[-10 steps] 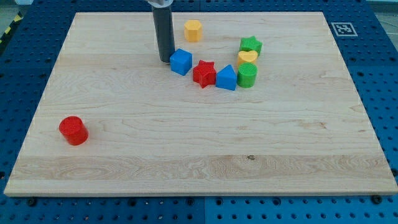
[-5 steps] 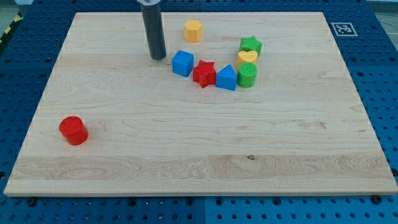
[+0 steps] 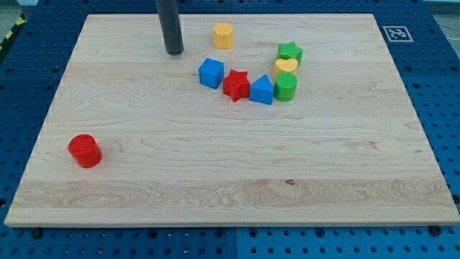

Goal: Move the yellow hexagon to the top of the blue cube

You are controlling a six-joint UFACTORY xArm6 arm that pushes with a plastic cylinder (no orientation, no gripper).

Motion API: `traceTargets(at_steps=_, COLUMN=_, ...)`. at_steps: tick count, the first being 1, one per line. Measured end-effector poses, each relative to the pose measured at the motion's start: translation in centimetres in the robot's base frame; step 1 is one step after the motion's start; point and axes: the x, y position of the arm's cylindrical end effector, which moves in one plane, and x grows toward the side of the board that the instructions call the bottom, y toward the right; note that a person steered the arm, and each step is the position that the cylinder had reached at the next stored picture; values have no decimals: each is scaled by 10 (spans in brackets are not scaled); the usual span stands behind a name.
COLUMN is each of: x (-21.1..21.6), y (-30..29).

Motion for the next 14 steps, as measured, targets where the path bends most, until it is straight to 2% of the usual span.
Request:
traceTargets(at_steps=6, x=-34, y=-1)
traceTargets(at_steps=11, x=-40, y=-1)
traceTargets(at_steps=12, x=-54, y=-1)
traceTargets(at_steps=14, x=-70, y=30)
